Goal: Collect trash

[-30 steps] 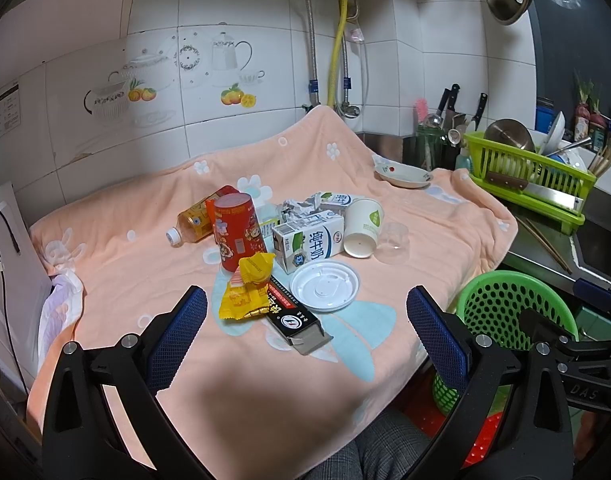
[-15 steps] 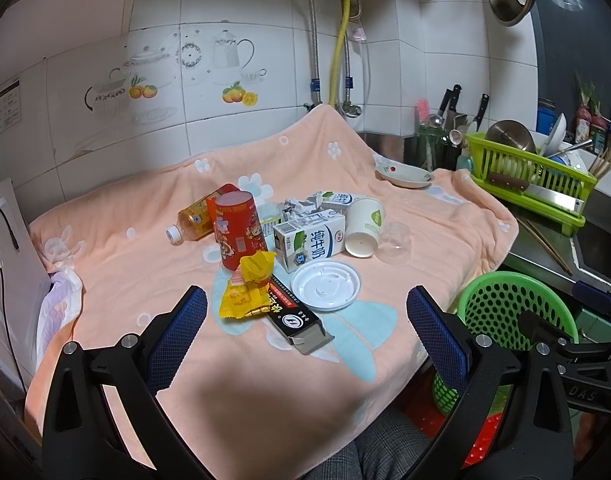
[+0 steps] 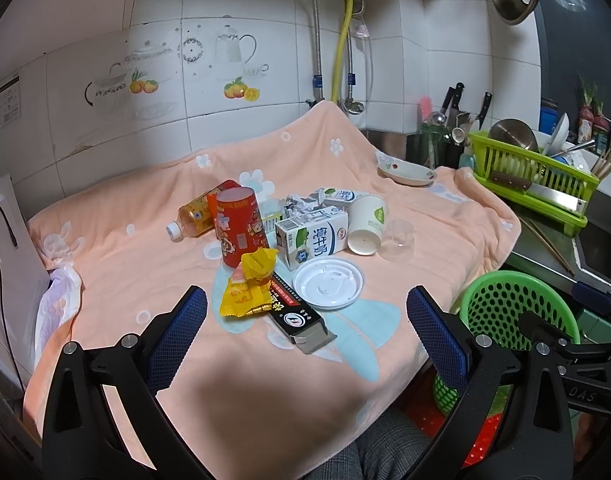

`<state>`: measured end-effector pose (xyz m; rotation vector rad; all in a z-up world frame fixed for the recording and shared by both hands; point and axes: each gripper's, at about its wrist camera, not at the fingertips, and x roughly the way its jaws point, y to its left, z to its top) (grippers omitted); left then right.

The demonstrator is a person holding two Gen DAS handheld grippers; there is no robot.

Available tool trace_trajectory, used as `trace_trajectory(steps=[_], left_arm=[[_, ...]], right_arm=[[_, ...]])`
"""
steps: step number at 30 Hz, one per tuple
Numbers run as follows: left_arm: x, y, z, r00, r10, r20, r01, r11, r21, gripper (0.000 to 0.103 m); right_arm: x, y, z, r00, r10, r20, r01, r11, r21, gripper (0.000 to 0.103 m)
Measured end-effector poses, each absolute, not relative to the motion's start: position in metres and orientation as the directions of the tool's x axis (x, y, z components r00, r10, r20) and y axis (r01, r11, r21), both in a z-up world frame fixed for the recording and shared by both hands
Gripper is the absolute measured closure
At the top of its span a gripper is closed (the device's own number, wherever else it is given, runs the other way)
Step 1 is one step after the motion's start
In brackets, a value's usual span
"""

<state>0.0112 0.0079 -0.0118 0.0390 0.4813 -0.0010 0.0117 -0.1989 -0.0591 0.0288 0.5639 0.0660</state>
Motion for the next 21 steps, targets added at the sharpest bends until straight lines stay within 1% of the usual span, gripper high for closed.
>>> trace_trajectory(steps=[21], left_arm=[[0.026,0.022,-0.014,0.874,0.035,-0.484,-0.028,0.999,0.023,0.005]], right_arm=[[0.035,-0.185,-0.060,0.829,0.096,-0.551,-0.096,0.995,0.028,0.006]])
